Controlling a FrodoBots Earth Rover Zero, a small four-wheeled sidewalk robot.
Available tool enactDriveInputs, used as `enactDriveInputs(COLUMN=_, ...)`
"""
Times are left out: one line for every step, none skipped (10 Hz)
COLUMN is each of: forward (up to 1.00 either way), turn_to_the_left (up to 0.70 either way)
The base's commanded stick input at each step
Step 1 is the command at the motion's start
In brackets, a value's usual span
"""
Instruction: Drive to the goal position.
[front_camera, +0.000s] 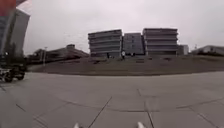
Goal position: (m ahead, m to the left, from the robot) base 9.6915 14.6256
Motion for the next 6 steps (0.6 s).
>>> enactDriveInputs(forward=0.70, turn_to_the_left=0.14)
enactDriveInputs(forward=0.70, turn_to_the_left=0.14)
enactDriveInputs(forward=0.70, turn_to_the_left=0.14)
enactDriveInputs(forward=0.70, turn_to_the_left=0.14)
enactDriveInputs(forward=0.70, turn_to_the_left=0.14)
enactDriveInputs(forward=0.70, turn_to_the_left=0.14)
